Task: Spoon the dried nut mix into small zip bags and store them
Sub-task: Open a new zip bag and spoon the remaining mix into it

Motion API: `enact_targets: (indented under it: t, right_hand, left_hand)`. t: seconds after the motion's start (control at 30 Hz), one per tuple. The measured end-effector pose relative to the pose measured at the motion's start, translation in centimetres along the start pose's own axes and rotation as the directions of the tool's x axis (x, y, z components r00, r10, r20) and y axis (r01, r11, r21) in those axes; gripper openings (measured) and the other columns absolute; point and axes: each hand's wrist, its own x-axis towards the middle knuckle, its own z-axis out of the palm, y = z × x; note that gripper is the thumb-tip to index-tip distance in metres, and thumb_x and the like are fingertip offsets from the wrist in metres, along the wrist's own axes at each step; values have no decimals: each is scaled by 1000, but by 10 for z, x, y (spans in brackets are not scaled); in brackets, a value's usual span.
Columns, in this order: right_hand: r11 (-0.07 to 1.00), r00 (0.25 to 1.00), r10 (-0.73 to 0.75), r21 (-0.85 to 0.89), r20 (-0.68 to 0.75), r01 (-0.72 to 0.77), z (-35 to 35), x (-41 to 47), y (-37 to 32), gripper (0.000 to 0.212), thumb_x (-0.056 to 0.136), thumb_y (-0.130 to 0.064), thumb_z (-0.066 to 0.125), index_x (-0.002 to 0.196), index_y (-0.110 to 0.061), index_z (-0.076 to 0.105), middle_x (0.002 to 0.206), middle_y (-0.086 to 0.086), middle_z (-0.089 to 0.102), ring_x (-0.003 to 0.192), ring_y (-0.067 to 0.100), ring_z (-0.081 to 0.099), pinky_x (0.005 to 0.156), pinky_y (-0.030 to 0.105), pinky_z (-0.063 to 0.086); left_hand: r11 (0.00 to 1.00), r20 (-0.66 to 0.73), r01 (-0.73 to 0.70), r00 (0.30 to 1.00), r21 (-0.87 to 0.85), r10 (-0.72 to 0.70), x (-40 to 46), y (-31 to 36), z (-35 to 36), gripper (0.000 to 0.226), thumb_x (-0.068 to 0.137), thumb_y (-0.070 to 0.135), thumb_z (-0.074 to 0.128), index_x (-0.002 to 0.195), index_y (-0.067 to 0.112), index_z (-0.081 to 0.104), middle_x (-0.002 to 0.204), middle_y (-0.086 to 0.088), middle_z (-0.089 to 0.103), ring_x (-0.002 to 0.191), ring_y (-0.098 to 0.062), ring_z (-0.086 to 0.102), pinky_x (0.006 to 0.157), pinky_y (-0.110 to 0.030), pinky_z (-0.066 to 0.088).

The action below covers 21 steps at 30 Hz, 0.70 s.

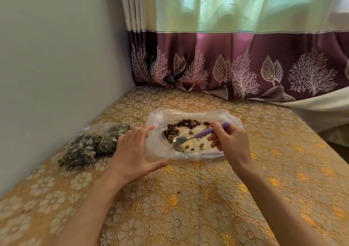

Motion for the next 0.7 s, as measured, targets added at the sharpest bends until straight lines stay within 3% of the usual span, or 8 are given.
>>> enact_targets:
  t: [0.2,0.4,0.7]
  right_hand:
    - [999,1000,14,-31,14,-13,10,-3,6,32,95,-17,54,73,2,68,68,4,73,50,14,57,43,16,41]
    - [998,998,28,-53,-55,-31,25,2,9,30,94,-19,57,72,-4,70,66,4,72,52,17,62,51,27,52]
    - [992,993,97,-73,-69,-102,47,20,17,27,94,-17,57,77,-6,75,66,6,71,49,9,60,49,18,47]
  left_hand:
    - [996,55,-13,998,92,8,-2,-3,8,98,62,76,48,137,15,34,119,2,41,106,-14,40,88,-32,32]
    - [999,45,-40,998,0,40,-3,-1,12,82,71,63,52,137,17,38,129,2,46,112,-13,44,94,-28,29]
    - [981,-4,-28,1000,-193,28,-1,-3,15,66,76,60,50,133,28,38,123,18,35,115,-1,37,106,-33,30]
